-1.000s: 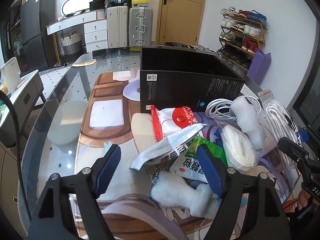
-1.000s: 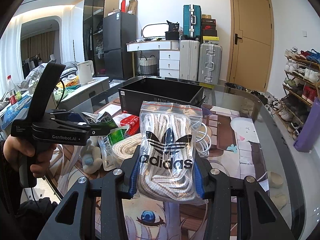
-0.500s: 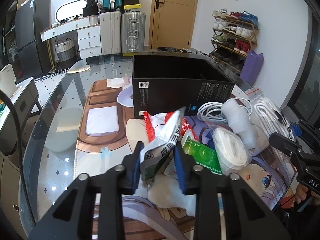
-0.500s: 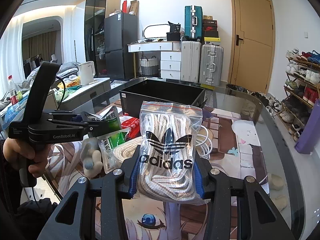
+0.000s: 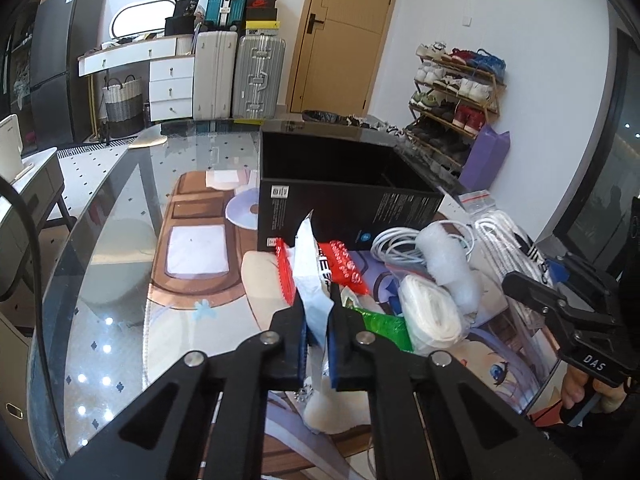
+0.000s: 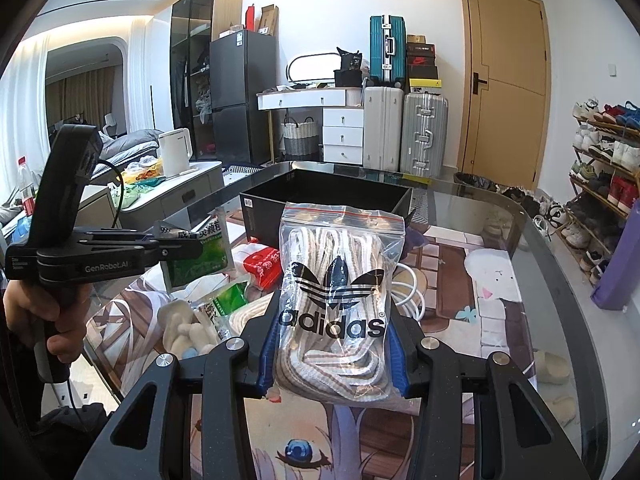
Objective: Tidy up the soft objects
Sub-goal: 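Carry the bag and the white packet over the black box with both tools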
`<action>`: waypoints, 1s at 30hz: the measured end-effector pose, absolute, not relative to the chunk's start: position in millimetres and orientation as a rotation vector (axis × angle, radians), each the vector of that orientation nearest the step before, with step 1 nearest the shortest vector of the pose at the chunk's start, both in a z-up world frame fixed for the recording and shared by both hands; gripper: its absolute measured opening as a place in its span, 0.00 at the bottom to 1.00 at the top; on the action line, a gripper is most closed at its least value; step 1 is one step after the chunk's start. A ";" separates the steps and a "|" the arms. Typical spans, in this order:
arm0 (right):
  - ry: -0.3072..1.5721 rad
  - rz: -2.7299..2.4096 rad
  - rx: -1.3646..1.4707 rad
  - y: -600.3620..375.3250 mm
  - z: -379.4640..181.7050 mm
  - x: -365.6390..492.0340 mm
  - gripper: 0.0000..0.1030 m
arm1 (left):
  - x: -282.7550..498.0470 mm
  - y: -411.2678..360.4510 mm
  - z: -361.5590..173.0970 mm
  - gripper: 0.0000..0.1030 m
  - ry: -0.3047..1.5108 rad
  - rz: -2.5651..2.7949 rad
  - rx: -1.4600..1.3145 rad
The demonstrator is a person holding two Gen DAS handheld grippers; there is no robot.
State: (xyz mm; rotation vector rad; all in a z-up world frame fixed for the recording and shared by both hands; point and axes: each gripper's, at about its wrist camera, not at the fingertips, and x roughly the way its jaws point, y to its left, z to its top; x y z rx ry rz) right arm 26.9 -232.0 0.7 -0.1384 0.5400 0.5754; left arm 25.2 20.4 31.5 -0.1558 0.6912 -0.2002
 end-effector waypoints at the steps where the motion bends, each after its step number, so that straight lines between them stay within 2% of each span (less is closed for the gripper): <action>1: 0.538 0.574 -0.140 -231.9 1.6 27.5 0.43 | 24.2 20.4 33.9 0.04 0.686 -0.201 -0.158; 13: 0.537 0.588 -0.100 -232.9 24.8 43.8 0.43 | 21.6 18.7 59.5 0.04 0.611 -0.221 -0.148; 30: 0.561 0.598 -0.072 -212.1 48.4 78.6 0.43 | 58.9 17.3 86.1 0.04 0.543 -0.205 -0.115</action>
